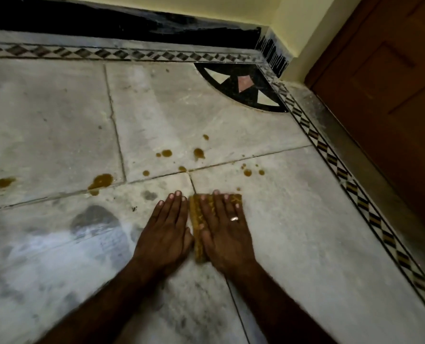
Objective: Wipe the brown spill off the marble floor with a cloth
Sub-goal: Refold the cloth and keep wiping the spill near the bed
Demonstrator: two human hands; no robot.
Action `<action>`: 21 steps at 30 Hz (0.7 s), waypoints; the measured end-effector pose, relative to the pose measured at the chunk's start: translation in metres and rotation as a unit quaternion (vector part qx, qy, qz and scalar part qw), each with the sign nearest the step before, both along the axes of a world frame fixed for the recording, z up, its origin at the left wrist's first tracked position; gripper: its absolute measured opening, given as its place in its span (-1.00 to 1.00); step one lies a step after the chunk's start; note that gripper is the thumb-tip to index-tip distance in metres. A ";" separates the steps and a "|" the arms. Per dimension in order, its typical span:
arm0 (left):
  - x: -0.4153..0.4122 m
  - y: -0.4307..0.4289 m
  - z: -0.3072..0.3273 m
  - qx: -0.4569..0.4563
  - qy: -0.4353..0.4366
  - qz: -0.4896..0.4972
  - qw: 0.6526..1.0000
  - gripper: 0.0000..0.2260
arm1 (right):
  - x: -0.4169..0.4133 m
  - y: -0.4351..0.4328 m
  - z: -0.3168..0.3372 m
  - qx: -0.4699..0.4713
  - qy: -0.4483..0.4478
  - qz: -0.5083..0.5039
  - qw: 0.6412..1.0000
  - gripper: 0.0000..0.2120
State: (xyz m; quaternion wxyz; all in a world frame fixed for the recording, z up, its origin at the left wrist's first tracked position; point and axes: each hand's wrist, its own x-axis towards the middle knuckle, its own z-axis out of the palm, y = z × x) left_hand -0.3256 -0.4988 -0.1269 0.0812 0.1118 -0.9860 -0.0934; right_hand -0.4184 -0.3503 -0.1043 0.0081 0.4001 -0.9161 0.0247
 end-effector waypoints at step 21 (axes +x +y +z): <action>-0.040 0.013 0.000 0.074 0.088 -0.069 0.991 -0.45 | -0.045 0.014 0.001 0.014 -0.028 0.002 1.000 -0.42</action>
